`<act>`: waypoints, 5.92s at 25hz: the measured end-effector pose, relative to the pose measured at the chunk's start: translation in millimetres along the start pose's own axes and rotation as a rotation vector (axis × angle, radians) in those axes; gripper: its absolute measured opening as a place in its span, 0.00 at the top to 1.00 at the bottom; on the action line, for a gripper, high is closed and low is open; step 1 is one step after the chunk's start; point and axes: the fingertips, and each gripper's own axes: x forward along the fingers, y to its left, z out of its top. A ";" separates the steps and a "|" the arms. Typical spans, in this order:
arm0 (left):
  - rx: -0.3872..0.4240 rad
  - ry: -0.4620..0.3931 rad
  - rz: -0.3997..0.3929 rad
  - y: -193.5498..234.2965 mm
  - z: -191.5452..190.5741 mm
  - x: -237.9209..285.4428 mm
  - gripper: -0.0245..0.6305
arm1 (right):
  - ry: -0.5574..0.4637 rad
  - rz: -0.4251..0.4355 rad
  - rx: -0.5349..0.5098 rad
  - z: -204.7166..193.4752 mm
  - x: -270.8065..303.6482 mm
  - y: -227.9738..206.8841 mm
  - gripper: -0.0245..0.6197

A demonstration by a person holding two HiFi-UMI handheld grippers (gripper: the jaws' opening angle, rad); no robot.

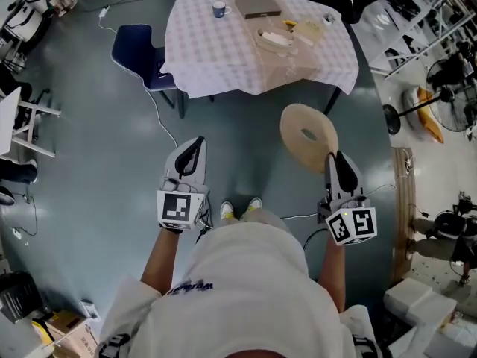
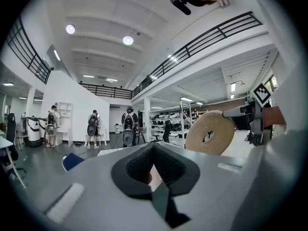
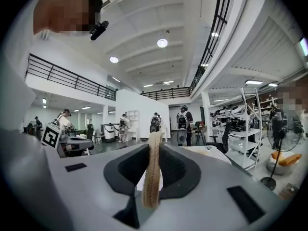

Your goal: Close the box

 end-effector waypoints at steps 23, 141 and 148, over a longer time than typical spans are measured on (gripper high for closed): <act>-0.016 -0.011 -0.100 -14.9 -1.7 -6.2 0.96 | 0.039 -0.149 0.001 -19.5 -31.9 4.7 0.86; 0.011 0.215 -0.135 137.3 -23.5 571.1 0.96 | 0.124 0.031 0.154 8.7 507.2 -249.8 0.86; -0.036 0.222 -0.112 172.2 -63.0 594.0 0.96 | 0.182 0.033 0.153 0.8 540.4 -241.4 0.86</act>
